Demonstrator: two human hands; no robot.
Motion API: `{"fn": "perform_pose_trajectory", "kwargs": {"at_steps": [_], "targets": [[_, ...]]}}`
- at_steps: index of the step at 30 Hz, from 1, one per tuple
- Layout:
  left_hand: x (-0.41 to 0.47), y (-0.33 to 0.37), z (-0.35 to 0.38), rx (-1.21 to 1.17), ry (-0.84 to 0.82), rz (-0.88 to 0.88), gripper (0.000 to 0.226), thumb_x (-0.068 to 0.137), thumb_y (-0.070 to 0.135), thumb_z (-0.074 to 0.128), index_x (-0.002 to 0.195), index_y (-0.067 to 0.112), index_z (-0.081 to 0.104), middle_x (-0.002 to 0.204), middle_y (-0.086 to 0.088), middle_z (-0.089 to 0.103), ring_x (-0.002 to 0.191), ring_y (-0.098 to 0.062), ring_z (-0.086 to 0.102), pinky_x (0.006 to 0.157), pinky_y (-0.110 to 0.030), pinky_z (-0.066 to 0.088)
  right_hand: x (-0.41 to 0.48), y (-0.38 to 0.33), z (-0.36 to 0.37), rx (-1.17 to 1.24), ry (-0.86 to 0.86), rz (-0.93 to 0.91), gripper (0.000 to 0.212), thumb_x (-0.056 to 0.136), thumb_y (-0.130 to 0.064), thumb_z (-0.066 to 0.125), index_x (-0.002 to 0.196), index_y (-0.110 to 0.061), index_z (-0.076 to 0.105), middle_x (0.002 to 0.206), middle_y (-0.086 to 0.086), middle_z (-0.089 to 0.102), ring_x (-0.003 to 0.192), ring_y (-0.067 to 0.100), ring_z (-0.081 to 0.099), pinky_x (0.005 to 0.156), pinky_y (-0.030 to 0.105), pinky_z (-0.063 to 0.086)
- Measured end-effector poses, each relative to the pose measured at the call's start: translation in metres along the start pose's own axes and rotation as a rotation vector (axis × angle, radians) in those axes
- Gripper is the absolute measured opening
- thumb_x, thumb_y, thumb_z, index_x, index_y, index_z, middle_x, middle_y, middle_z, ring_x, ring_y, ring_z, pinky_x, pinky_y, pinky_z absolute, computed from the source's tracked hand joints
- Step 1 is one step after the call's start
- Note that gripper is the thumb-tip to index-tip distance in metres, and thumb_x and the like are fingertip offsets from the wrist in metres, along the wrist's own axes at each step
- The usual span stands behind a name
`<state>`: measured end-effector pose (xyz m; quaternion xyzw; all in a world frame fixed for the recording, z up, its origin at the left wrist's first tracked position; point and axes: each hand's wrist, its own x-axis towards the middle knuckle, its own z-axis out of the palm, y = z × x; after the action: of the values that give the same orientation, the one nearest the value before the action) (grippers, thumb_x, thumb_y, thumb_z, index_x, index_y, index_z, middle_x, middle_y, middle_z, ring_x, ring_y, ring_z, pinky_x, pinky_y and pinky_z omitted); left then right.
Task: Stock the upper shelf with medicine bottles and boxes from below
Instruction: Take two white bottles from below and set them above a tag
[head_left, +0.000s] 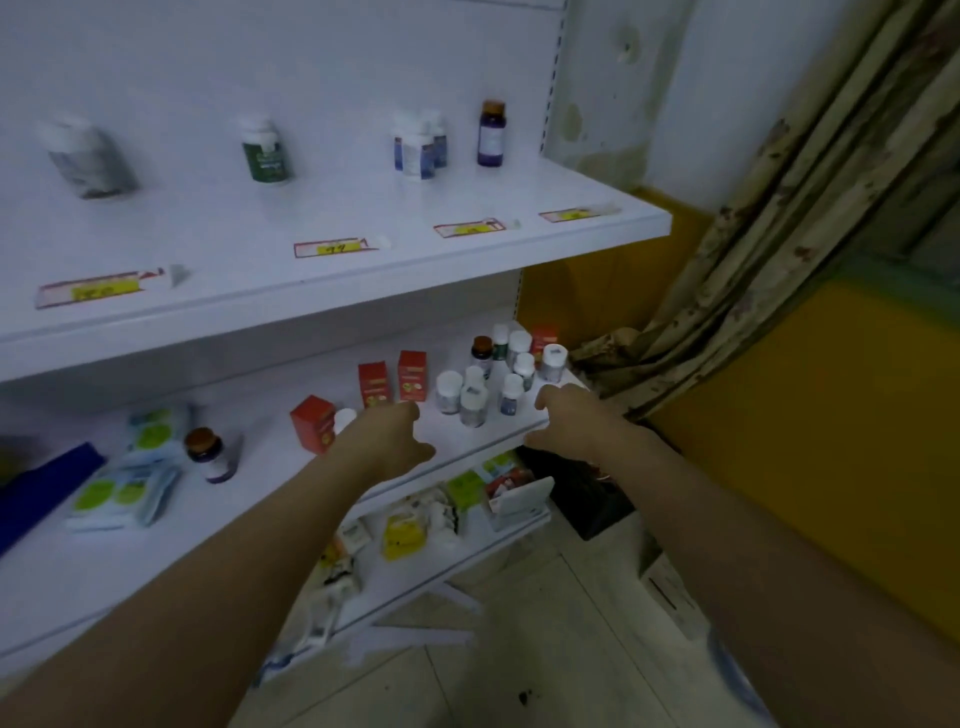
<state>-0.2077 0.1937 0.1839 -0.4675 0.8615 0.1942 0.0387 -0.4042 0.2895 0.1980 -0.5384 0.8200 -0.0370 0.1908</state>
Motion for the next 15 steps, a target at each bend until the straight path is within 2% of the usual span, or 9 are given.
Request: {"fn": "perform_pose_trajectory", "kwargs": {"at_steps": [2,5,6,8,9,10,12,13,15], "targets": [[0.022,-0.007,0.006,-0.005,-0.005,-0.023,0.061,0.089,0.039,0.059,0.139,0.01,0.04,0.14,-0.013,0.048,0.123,-0.029,0.049,0.097,-0.033,0.042,0.031,-0.001,0.008,0.017,-0.024,-0.028,0.041,0.086,-0.035,0.062,0.114,-0.009,0.05,0.117,0.017,0.053,0.109,0.035,0.054,0.091,0.041,0.049],[0.059,-0.013,0.015,-0.028,-0.017,-0.052,0.061,0.09,0.038,0.058,0.14,0.01,0.039,0.141,-0.013,0.047,0.124,-0.029,0.049,0.098,-0.033,0.042,0.076,-0.001,0.019,-0.006,-0.063,-0.054,0.046,0.087,-0.035,0.061,0.122,-0.007,0.047,0.115,0.018,0.05,0.101,0.033,0.053,0.082,0.037,0.047],[0.072,-0.015,0.017,-0.038,-0.02,-0.061,0.06,0.09,0.037,0.058,0.14,0.01,0.039,0.14,-0.013,0.047,0.124,-0.028,0.049,0.098,-0.034,0.042,0.091,0.0,0.022,-0.013,-0.078,-0.064,0.04,0.088,-0.034,0.061,0.116,-0.008,0.048,0.11,0.017,0.05,0.096,0.031,0.052,0.078,0.037,0.045],[0.097,-0.019,0.024,-0.064,-0.028,-0.078,0.059,0.09,0.035,0.058,0.139,0.009,0.04,0.138,-0.013,0.049,0.124,-0.028,0.049,0.098,-0.034,0.043,0.121,0.003,0.029,-0.013,-0.081,-0.074,0.024,0.088,-0.032,0.061,0.089,-0.015,0.044,0.088,0.01,0.043,0.086,0.026,0.045,0.065,0.033,0.039],[0.109,-0.02,0.028,-0.075,-0.034,-0.082,0.058,0.09,0.035,0.059,0.139,0.009,0.04,0.138,-0.013,0.049,0.123,-0.028,0.049,0.099,-0.035,0.044,0.134,0.005,0.033,-0.019,-0.082,-0.082,0.028,0.087,-0.032,0.061,0.08,-0.018,0.038,0.081,0.006,0.038,0.084,0.024,0.042,0.06,0.032,0.035],[0.121,-0.021,0.031,-0.082,-0.036,-0.083,0.059,0.09,0.034,0.059,0.139,0.008,0.04,0.137,-0.014,0.049,0.124,-0.028,0.049,0.1,-0.036,0.043,0.147,0.007,0.034,-0.024,-0.094,-0.087,0.028,0.087,-0.032,0.061,0.08,-0.018,0.037,0.079,0.005,0.036,0.083,0.023,0.041,0.059,0.031,0.034],[0.145,-0.022,0.037,-0.105,-0.037,-0.09,0.059,0.09,0.031,0.059,0.139,0.007,0.039,0.137,-0.015,0.049,0.124,-0.028,0.049,0.101,-0.037,0.043,0.17,0.011,0.038,-0.032,-0.117,-0.095,0.031,0.088,-0.033,0.06,0.105,-0.011,0.046,0.09,0.009,0.039,0.082,0.025,0.042,0.067,0.032,0.037],[0.156,-0.022,0.039,-0.121,-0.035,-0.098,0.058,0.09,0.029,0.059,0.139,0.006,0.04,0.137,-0.016,0.049,0.123,-0.029,0.05,0.101,-0.036,0.043,0.181,0.013,0.041,-0.042,-0.135,-0.097,0.04,0.089,-0.033,0.059,0.117,-0.008,0.046,0.095,0.011,0.042,0.084,0.027,0.045,0.07,0.034,0.039],[0.177,-0.022,0.045,-0.142,-0.025,-0.109,0.053,0.089,0.026,0.059,0.135,0.005,0.043,0.134,-0.016,0.051,0.121,-0.029,0.052,0.097,-0.033,0.044,0.201,0.019,0.047,-0.057,-0.161,-0.115,0.05,0.09,-0.033,0.059,0.129,-0.005,0.041,0.11,0.017,0.048,0.095,0.033,0.051,0.078,0.04,0.045]]}}
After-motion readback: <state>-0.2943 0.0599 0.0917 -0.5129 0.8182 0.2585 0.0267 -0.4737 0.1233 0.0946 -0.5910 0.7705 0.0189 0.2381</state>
